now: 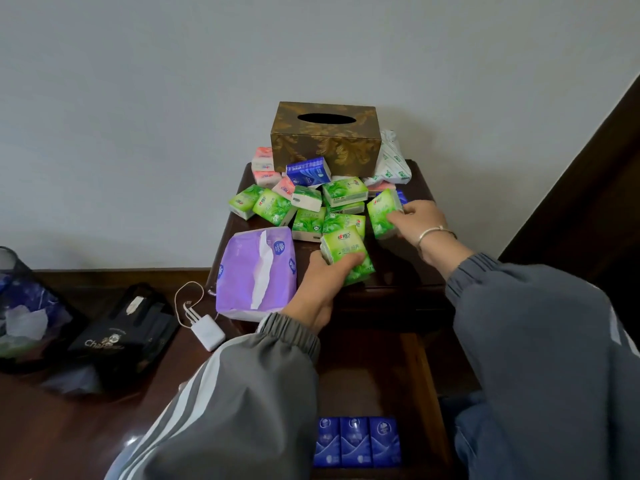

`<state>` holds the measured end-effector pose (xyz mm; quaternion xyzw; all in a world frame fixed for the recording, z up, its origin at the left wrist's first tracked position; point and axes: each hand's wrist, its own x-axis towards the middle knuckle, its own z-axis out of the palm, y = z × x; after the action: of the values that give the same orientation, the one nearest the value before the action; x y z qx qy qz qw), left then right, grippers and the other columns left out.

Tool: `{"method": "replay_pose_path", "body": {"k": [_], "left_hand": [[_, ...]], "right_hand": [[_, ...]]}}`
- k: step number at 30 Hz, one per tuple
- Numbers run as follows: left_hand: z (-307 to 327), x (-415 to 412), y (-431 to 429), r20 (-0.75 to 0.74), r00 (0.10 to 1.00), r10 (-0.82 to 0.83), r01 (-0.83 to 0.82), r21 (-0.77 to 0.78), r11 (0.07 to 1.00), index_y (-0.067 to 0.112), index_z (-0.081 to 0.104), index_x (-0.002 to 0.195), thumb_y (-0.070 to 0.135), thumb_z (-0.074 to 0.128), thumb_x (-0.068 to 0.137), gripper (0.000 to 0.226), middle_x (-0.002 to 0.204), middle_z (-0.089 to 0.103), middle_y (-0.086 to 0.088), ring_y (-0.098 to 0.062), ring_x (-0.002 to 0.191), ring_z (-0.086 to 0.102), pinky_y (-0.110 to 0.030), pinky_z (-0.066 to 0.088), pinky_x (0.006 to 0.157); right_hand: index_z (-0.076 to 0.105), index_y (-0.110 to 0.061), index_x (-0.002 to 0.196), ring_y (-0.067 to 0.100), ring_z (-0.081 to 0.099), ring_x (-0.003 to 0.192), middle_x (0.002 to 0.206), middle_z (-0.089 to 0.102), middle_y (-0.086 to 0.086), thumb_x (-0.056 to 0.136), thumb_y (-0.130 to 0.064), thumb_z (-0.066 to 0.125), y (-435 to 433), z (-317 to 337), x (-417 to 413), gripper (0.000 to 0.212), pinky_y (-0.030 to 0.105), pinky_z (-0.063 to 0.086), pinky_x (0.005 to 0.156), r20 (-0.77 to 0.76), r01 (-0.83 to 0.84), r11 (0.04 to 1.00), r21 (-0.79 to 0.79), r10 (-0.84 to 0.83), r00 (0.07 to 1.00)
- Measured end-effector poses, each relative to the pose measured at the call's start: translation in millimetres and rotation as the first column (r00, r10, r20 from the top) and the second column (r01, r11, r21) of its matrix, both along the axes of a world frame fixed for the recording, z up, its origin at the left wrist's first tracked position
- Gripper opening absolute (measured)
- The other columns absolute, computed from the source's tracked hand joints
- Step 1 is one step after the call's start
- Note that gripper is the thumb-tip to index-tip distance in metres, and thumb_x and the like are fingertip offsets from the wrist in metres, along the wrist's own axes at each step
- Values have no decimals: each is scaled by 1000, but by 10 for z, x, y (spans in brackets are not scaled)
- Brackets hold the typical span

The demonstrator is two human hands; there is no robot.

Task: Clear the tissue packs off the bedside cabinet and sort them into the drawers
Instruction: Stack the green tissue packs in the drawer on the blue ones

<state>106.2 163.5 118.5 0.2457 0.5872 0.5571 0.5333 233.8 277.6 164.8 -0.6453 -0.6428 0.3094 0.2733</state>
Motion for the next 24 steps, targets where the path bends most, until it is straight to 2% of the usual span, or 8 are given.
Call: {"method": "replay_pose_path", "body": {"k": [3,5,10,12,14,17,20,24], "left_hand": [[101,-11,-116,201,977,-73,46,136,990,13,56,127,26,68,84,47,119,69,-4,-16,107,65,-28,53,86],[181,-28,-223,302,935,-187,127,206,970,27,56,129,37,62,85,45,122,67,5,-10,111,61,-32,46,91],[375,-137,-452,417,867,-274,144,316,938,13,54,133,36,65,78,61,130,60,-14,-29,119,57,-47,41,107],[430,-276,-530,440,867,-235,92,321,942,16,63,124,36,67,76,53,125,64,-14,-29,115,60,-46,44,105],[457,-447,-608,447,877,-178,28,321,947,19,61,125,35,66,77,50,123,66,-10,-26,111,64,-44,48,100],[465,-670,-724,457,885,-90,-73,326,942,18,56,130,32,64,81,51,125,65,-9,-26,115,62,-43,54,90],[435,-801,-847,448,894,-34,-115,302,947,16,53,134,30,63,83,54,128,64,-10,-27,119,60,-44,52,94],[392,-909,-1053,402,912,-80,-38,276,960,14,56,131,29,69,80,55,126,64,-13,-29,115,63,-45,53,90]], "right_hand": [[67,-15,89,13,59,60,80,65,5,86,-22,63,-295,91,160,9,21,41,49,-423,-133,979,-156,55,905],[66,-12,98,8,58,57,78,65,2,89,-17,61,-516,126,190,12,15,44,48,-592,-293,923,-251,93,800],[63,-7,108,12,58,71,87,64,5,96,-16,49,-917,198,82,21,21,49,67,-618,-502,833,-235,270,739],[64,-14,109,9,59,74,97,65,3,96,-27,48,-912,244,56,24,21,50,65,-533,-540,813,-218,365,764],[67,-23,105,5,62,78,104,67,-1,93,-37,51,-789,227,-11,24,18,50,64,-249,-495,859,-132,454,855],[61,-13,119,20,61,103,113,65,6,88,-35,59,-446,79,-239,38,27,46,83,98,-280,957,69,273,957],[44,-5,133,33,50,120,131,51,18,86,-39,62,-161,-132,-521,61,38,43,98,283,-259,964,-53,263,922],[41,-5,131,36,49,121,133,50,19,78,-45,69,71,-248,-670,72,41,44,97,382,-214,971,-110,240,893]]}}
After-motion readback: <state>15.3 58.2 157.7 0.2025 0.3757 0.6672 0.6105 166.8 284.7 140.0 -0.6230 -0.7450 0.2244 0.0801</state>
